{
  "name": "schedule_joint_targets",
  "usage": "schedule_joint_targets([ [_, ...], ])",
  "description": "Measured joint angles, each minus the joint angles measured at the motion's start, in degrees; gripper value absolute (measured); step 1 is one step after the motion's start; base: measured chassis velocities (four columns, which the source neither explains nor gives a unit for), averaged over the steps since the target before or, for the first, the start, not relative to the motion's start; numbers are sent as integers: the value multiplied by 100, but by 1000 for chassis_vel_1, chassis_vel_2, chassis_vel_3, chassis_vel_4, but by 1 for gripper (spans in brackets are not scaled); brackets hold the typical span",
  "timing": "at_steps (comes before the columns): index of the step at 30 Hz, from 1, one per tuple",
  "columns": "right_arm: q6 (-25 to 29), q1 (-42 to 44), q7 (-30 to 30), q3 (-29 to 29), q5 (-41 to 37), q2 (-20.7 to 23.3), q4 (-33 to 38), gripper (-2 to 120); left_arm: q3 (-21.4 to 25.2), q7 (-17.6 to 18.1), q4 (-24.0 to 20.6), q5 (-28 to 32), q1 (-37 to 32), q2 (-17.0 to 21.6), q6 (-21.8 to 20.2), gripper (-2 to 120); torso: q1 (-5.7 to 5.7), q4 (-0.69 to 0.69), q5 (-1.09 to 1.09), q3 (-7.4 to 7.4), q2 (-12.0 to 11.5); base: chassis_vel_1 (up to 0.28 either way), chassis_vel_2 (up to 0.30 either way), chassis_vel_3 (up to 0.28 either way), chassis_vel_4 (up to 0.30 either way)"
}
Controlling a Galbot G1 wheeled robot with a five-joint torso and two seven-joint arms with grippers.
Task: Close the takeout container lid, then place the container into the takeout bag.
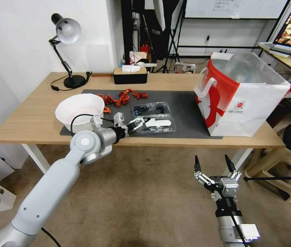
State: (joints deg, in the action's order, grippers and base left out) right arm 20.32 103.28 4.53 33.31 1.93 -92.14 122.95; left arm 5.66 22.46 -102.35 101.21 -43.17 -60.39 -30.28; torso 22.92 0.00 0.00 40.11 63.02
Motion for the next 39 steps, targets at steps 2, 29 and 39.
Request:
schedule_joint_targets([
  [2,11,9,-3,-18,35,0,-1,100,73,-25,-2,151,44,-26,115,100,0,0,0,0,0,0,0,0,0],
  [29,13,90,-35,-41,155,0,45,100,-298,-765,440,246,497,-431,1446,100,0,0,0,0,0,0,0,0,0],
  [39,-6,80,-48,-16,155,0,45,100,-708,-818,1007,-354,918,-730,1965,100,0,0,0,0,1,0,0,0,0],
])
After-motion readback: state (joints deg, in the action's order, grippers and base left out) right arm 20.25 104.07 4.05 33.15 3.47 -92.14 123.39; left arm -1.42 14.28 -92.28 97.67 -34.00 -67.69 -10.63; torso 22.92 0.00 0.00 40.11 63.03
